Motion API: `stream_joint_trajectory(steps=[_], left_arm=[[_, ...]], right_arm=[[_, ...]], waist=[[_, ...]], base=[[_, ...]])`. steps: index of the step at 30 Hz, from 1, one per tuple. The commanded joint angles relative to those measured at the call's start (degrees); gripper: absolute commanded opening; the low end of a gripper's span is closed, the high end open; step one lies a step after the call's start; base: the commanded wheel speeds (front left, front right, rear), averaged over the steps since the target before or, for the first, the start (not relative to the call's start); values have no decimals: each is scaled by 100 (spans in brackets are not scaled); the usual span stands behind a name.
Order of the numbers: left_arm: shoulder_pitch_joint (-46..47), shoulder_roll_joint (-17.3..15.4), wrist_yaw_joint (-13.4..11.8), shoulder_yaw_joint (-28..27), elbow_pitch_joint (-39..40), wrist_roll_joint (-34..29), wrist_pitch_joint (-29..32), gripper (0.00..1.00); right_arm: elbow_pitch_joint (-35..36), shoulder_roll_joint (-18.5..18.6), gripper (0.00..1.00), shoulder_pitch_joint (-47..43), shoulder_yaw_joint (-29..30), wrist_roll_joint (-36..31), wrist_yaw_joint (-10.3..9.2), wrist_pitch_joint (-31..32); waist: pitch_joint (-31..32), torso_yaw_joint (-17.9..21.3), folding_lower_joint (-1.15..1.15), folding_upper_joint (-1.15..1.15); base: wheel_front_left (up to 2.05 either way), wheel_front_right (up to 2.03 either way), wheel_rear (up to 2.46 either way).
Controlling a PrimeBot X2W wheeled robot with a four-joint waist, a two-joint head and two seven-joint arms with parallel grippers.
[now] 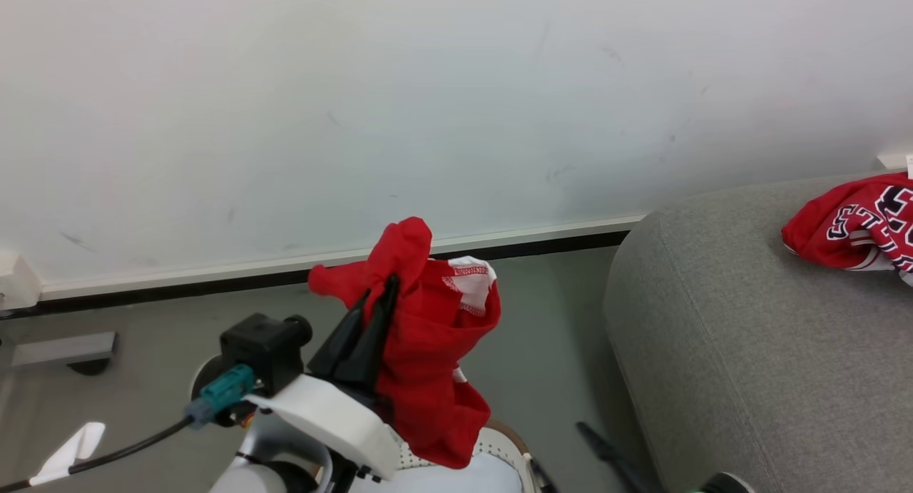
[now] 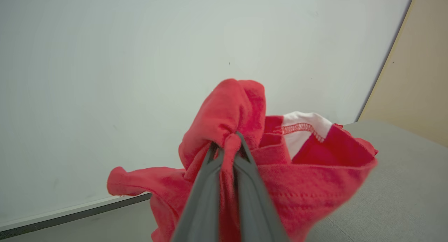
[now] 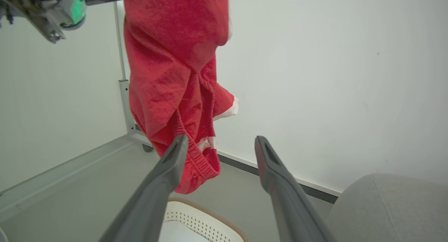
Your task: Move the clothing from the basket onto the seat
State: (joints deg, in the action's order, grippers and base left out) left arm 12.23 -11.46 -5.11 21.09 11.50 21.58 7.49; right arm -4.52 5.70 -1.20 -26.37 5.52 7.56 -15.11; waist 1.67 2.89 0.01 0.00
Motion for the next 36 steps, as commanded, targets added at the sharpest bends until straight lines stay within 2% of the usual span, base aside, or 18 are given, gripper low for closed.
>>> stream_joint_trajectory(steps=[1,9,14,24,25,26,27,36], left_arm=[[-67,-3,-12,7,30,-31,11,0],[179,88,101,289,-5,-89,100,0],[368,195,197,477,-150,-126,124,0],[604,418,266,780,-255,-100,146,0],[615,431,265,797,-273,-92,138,0],[624,437,265,803,-295,-83,125,0],[628,440,266,807,-317,-70,107,0],[545,389,169,704,-494,-35,-27,0]], right_arm=[[-5,36,100,121,-138,48,-15,29],[-745,-167,100,1121,-1380,341,-15,6],[-1478,-269,100,1671,-1618,556,-15,-6],[-2029,-273,100,2307,-1906,1440,-15,-9],[-2082,-274,86,2382,-1934,1507,-15,-9],[-2120,-274,40,2435,-1946,1602,-15,-9],[-2165,-272,0,2484,-1954,1691,-15,-8],[-2262,-272,0,2692,-1795,1936,-15,-4]], waist=[[2,-12,-1,0],[-19,-222,-1,0],[-58,-431,-1,0],[-77,-694,-1,0],[-70,-703,-1,0],[-64,-714,-1,0],[-56,-722,-1,0],[-70,-646,-1,0]], base=[[0,0,0],[0,0,0],[0,0,0],[0,0,0],[0,0,0],[0,0,0],[0,0,0],[0,0,0]])
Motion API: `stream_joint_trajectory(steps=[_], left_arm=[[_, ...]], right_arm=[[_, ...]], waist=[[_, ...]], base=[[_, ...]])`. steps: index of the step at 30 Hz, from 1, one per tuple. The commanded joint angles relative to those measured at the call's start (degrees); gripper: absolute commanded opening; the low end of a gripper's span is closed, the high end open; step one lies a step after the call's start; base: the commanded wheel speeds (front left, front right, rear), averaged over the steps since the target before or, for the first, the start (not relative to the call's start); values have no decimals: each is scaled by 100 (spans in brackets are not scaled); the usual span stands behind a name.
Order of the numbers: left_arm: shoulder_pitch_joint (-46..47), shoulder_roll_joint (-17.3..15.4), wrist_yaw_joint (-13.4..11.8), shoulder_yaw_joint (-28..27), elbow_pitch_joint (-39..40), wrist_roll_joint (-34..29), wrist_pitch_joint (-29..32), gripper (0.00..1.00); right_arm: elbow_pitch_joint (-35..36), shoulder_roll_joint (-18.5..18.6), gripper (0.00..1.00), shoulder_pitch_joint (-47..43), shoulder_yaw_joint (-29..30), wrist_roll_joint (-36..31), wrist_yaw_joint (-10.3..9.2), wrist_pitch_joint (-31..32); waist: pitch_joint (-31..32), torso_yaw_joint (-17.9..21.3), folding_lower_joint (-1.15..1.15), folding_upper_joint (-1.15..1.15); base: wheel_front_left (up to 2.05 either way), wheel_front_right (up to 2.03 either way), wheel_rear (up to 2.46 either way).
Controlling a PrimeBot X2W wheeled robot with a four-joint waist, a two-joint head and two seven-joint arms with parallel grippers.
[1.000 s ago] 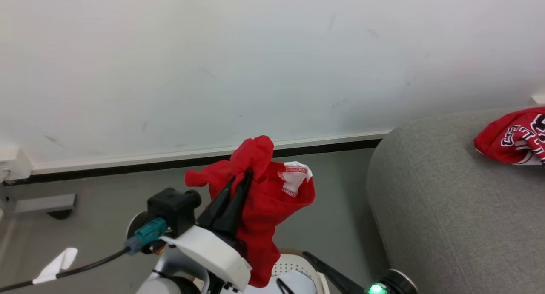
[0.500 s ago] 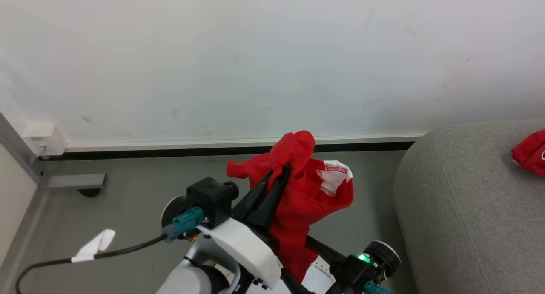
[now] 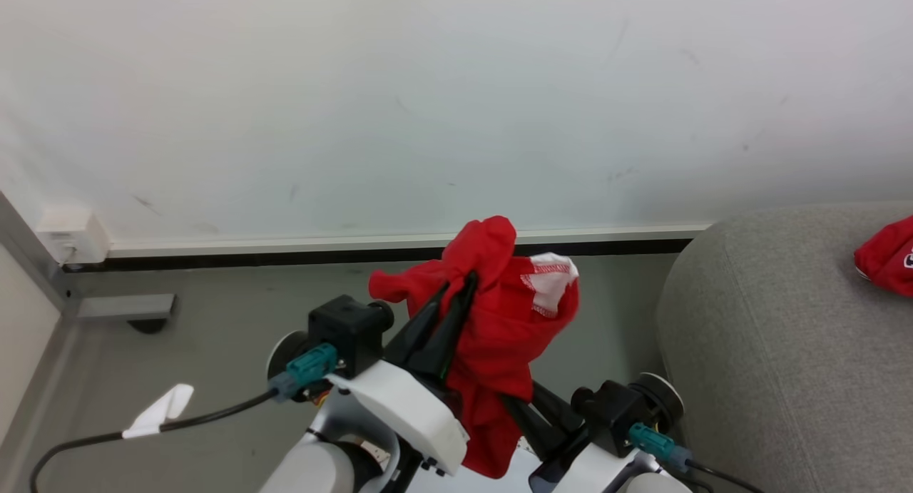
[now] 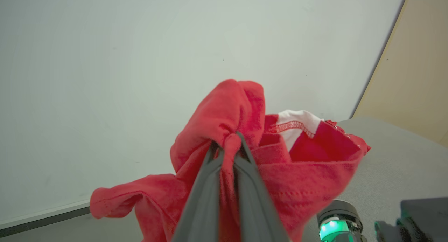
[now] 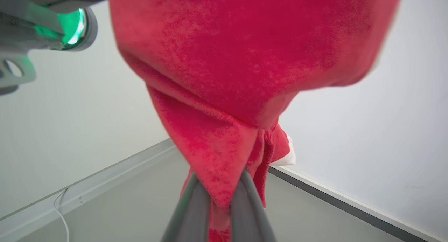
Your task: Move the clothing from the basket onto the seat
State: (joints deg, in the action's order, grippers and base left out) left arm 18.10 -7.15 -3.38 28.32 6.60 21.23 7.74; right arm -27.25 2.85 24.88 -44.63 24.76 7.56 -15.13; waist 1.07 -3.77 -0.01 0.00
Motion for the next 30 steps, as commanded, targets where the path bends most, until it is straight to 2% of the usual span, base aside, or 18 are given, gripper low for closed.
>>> stream_joint_trajectory(steps=[1,2,3,4,5,13,21,30], left_arm=[[-54,-47,-27,-45,-14,8,-57,0],[-66,-60,-61,-76,-23,8,-89,15],[-76,-73,-78,-114,-33,1,-106,42],[-91,-90,-113,-136,-38,-2,-138,79],[-117,-92,-126,-161,-51,15,-150,100],[-250,-174,-253,-303,-106,62,-247,100],[-347,-163,-211,-210,-184,81,-354,100],[-356,-132,-174,-119,-221,129,-434,100]], right_arm=[[30,10,0,72,64,-4,-15,-1],[52,8,0,46,105,-9,-15,-2],[67,9,0,24,144,-29,-15,-2],[85,11,0,11,186,-70,-15,-2],[100,12,0,-8,238,-94,-15,-2],[377,9,0,-78,1005,-337,-15,-3],[586,11,0,102,1791,-959,-15,-2],[818,135,0,203,2458,-1150,-15,-2]], waist=[[-19,43,1,0],[-27,68,1,0],[-37,100,1,0],[-50,136,1,0],[-62,169,1,0],[-158,528,1,0],[-251,948,1,0],[-336,1557,1,0]], base=[[0,0,0],[0,0,0],[0,0,0],[0,0,0],[0,0,0],[0,0,0],[0,0,0],[0,0,0]])
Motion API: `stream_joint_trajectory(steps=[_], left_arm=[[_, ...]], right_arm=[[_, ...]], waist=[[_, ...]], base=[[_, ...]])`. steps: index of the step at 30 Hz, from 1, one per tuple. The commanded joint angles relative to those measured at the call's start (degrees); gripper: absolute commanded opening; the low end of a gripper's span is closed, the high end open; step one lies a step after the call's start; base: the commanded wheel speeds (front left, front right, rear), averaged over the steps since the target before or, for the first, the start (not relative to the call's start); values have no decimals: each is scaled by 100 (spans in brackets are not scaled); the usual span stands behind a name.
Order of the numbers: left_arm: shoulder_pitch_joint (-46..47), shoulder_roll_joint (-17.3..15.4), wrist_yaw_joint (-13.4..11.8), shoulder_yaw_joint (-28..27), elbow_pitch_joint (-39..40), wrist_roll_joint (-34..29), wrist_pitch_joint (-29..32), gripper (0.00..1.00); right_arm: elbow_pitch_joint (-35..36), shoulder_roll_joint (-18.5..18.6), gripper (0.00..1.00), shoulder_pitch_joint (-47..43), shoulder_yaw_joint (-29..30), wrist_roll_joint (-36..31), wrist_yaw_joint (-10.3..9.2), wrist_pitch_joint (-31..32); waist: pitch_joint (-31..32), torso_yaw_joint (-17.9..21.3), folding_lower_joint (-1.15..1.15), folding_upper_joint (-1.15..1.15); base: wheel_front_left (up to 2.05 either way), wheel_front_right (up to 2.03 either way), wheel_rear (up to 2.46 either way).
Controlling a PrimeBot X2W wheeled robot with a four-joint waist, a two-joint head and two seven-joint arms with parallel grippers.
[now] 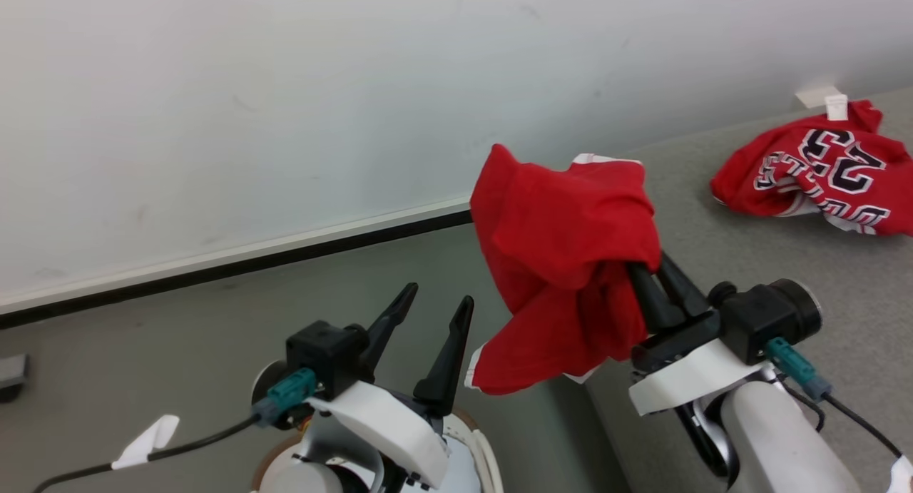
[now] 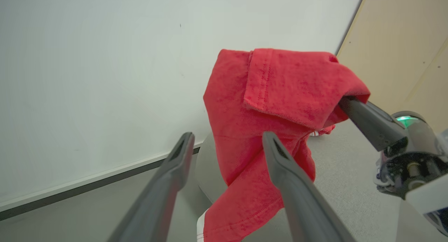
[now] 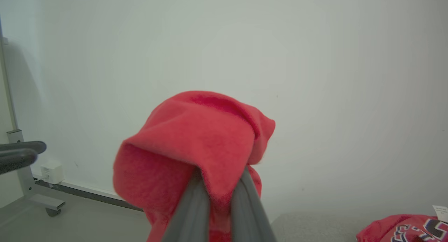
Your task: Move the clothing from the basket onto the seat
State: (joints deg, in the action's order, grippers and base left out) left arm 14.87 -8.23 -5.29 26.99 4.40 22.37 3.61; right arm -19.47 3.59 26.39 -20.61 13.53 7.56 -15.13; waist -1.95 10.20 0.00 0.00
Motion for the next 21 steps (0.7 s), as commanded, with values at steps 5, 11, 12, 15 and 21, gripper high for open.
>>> stream_joint_trajectory(steps=[5,11,12,15,21], left_arm=[[-42,3,50,92,-24,8,-75,100],[-16,56,69,213,-36,-18,-103,100],[-11,62,81,223,-38,-12,-104,100],[35,79,127,313,-68,-33,-102,100],[201,117,201,485,-70,-119,-95,100]], right_arm=[[185,247,0,-33,310,-98,-15,-2],[284,406,0,-158,461,-110,-15,-1],[306,426,0,-174,483,-102,-15,-2],[369,506,0,-203,600,-72,-15,-1],[458,675,0,-95,865,-28,-15,-2]], waist=[[-74,511,0,0],[-151,835,0,0],[-172,900,0,0],[-228,1035,0,0],[-483,1084,0,0]], base=[[0,0,0],[0,0,0],[0,0,0],[0,0,0],[0,0,0]])
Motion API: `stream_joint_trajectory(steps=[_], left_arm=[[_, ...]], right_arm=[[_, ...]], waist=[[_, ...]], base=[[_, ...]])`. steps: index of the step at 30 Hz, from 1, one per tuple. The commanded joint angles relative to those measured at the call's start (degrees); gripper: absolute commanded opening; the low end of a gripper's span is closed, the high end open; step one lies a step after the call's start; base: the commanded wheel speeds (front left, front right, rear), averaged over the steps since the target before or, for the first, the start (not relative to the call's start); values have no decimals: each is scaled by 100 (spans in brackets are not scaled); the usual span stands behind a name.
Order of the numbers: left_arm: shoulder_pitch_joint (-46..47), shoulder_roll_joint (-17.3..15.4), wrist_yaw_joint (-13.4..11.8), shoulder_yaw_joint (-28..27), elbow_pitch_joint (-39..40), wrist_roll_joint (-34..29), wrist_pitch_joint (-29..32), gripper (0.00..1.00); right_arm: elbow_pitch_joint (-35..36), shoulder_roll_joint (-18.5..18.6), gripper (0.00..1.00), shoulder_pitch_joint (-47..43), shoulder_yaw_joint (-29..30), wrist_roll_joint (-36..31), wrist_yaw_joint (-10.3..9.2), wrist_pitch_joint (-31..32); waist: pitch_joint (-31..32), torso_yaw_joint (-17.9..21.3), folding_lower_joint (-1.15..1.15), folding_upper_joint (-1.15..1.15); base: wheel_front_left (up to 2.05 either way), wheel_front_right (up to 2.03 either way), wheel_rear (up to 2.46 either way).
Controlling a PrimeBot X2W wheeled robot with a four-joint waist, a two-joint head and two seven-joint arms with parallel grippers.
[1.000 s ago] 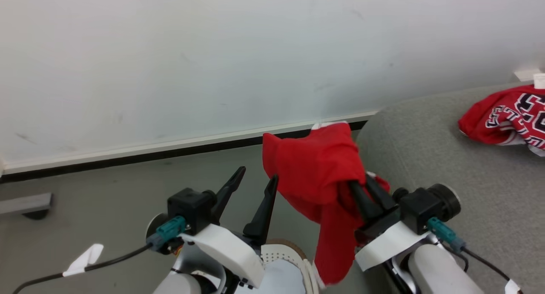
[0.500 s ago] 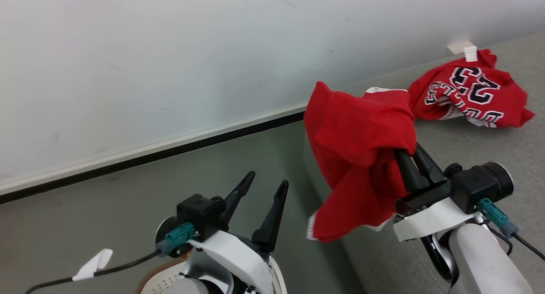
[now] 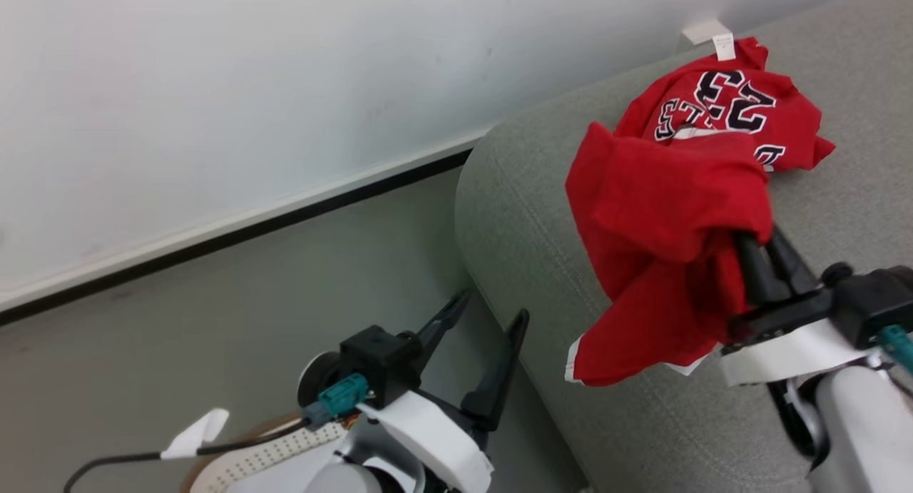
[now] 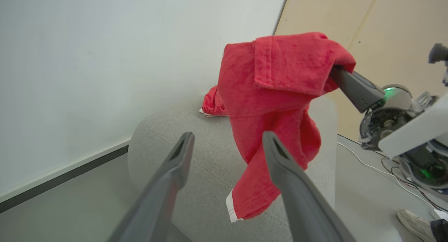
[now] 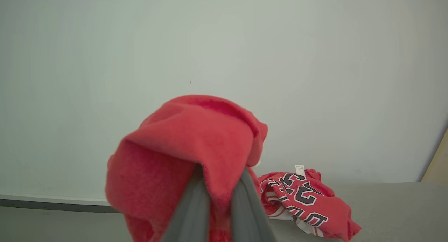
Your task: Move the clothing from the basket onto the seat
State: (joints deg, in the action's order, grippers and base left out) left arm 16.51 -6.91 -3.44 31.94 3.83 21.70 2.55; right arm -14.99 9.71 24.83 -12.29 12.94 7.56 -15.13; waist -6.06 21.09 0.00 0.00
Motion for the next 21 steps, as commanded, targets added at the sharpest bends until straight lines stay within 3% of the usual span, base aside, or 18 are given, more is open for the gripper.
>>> stream_joint_trajectory(steps=[1,9,21], left_arm=[[89,-16,47,33,-23,-75,29,100],[653,-33,278,306,-131,-328,124,100],[1512,-72,552,378,-55,-503,195,100]], right_arm=[[29,83,0,114,105,53,-15,-2],[-159,393,0,979,799,50,-15,25],[-854,1213,0,3689,2116,-183,-15,565]], waist=[[-138,-29,0,0],[-906,-377,0,0],[-2130,-915,0,0]], base=[[0,0,0],[0,0,0],[0,0,0]])
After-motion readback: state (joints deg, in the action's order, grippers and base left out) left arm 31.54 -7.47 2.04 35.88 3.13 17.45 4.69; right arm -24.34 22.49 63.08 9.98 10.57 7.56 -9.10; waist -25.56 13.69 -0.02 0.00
